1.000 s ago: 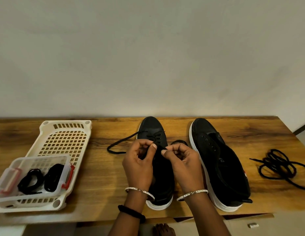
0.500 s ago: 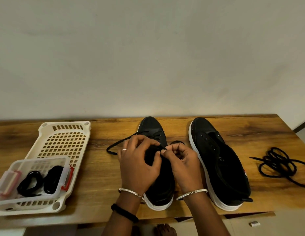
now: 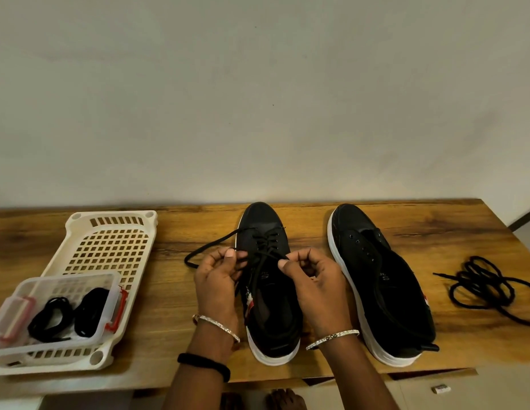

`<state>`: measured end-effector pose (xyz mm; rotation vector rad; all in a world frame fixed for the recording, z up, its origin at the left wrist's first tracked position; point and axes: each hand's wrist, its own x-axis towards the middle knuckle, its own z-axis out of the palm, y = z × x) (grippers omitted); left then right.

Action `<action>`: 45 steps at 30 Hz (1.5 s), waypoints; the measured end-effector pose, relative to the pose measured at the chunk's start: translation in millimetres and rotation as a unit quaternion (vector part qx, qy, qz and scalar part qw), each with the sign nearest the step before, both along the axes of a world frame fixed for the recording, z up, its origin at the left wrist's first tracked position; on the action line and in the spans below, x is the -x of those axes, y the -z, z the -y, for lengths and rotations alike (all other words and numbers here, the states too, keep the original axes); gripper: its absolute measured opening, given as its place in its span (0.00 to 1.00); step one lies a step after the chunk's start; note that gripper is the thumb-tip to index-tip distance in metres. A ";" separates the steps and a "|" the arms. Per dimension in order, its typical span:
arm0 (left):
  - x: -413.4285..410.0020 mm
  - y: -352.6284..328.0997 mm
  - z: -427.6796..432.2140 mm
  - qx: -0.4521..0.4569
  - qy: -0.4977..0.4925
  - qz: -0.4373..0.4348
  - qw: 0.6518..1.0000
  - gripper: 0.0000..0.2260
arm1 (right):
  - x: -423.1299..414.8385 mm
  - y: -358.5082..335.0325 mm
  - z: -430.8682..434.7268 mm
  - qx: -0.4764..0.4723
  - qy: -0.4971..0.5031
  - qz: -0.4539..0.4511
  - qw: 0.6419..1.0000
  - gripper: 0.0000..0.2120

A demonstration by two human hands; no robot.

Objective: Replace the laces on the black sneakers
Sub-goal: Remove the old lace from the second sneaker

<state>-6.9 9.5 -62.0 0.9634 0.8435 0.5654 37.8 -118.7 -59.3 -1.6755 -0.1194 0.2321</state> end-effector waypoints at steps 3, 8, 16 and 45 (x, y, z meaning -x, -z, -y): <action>2.6 1.7 0.8 -0.264 0.006 -0.062 0.962 0.09 | 0.2 0.1 0.1 -0.002 0.007 -0.006 1.000 0.03; 8.1 1.0 1.4 -0.633 0.095 -0.118 0.759 0.12 | -0.3 -0.8 0.2 -0.005 0.004 -0.008 1.000 0.03; 7.7 3.3 12.8 -0.601 0.052 -0.086 0.793 0.02 | 1.1 -2.0 0.0 0.005 0.008 0.013 1.000 0.04; 1.3 -0.3 18.2 -0.291 -0.013 0.005 0.957 0.05 | 4.8 -2.0 -3.1 0.036 0.013 0.061 0.997 0.05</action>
